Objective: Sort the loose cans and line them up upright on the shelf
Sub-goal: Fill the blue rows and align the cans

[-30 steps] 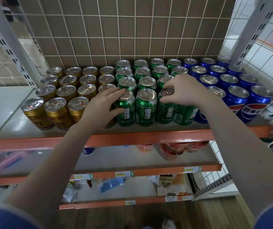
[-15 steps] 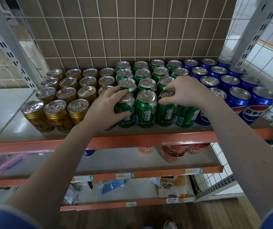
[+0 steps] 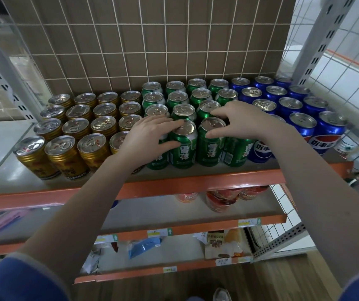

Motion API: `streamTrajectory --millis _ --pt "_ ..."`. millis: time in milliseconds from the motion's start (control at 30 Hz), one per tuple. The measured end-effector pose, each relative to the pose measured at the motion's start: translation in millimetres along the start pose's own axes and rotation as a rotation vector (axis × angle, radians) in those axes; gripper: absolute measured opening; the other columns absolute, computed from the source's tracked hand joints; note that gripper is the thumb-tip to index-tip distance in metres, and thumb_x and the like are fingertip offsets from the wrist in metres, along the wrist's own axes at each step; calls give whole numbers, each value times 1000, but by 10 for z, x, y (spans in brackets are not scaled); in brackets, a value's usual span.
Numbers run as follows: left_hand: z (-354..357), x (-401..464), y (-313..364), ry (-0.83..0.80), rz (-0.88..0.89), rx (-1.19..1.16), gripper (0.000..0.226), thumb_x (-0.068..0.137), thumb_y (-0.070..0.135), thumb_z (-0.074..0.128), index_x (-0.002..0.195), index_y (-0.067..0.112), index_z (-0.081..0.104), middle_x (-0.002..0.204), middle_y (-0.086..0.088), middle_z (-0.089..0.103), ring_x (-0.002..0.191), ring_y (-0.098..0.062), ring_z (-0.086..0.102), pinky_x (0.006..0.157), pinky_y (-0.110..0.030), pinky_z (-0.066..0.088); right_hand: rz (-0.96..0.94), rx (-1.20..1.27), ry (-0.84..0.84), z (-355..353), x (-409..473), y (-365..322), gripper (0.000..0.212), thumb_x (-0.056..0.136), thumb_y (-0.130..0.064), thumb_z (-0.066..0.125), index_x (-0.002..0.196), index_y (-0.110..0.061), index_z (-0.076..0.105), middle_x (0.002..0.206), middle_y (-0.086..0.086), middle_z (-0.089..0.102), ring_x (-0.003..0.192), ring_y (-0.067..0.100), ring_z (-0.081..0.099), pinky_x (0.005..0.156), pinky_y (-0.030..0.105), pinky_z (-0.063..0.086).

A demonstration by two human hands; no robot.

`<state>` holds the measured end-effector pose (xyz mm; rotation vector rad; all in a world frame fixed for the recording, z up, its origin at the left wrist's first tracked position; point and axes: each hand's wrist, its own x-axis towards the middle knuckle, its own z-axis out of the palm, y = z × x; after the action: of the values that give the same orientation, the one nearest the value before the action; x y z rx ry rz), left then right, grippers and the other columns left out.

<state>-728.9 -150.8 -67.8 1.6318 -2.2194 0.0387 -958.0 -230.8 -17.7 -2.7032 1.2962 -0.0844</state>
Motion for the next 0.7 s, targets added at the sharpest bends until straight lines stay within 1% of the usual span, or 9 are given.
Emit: streamTrajectory --millis 33,67,133,200,267,367,500,567,700 --pt "2 -3 -3 4 3 0 55 87 41 63 137 26 48 135 -3 55 132 -25 42 110 -47 31 11 13 -18 -21 -51 32 72 79 -57 61 136 -16 47 126 6 55 108 18 52 82 32 43" --pt "3 -5 -3 11 3 0 55 86 41 64 137 26 49 134 -3 56 132 -26 43 109 -47 31 28 0 -28 -45 -104 65 76 79 -55 64 141 -17 41 135 6 49 118 21 48 90 34 42" --pt "7 -10 6 22 4 9 58 83 41 67 136 25 50 133 -4 57 131 -27 43 109 -47 31 51 -57 -50 -70 -177 135 77 78 -50 67 142 -17 40 139 6 45 123 23 44 96 36 40" --pt "22 -16 19 47 6 22 61 80 42 70 135 24 51 131 -4 58 130 -27 45 108 -49 32 66 -60 -69 -76 -207 200 72 78 -42 70 140 -17 42 137 6 48 121 22 47 96 37 43" --pt "40 -24 39 78 -8 18 61 79 42 72 133 23 53 131 -3 59 130 -27 45 108 -48 31 71 -23 -60 -72 -226 233 67 80 -35 70 139 -17 44 137 4 50 121 21 48 95 35 42" --pt "54 -30 53 114 -2 13 59 78 39 74 131 21 56 127 -4 61 127 -27 48 107 -48 32 66 7 -19 -68 -245 241 62 82 -32 68 138 -16 47 135 4 53 119 20 50 90 30 40" --pt "44 -18 47 111 -8 13 59 77 39 74 131 22 56 126 -4 62 125 -27 50 107 -48 34 43 76 20 -64 -273 265 56 83 -27 69 134 -15 51 131 3 56 115 17 51 85 25 37" --pt "47 -18 52 111 -5 15 59 78 39 73 131 22 55 126 -4 62 125 -26 50 106 -47 33 40 92 36 -63 -276 268 55 82 -28 70 133 -16 53 129 3 57 113 17 52 85 25 37" --pt "42 -30 77 120 -8 18 59 78 37 74 132 20 55 126 -6 62 126 -28 49 106 -46 31 78 60 76 -50 -257 260 56 80 -38 70 129 -14 57 125 6 59 111 21 52 83 28 37"
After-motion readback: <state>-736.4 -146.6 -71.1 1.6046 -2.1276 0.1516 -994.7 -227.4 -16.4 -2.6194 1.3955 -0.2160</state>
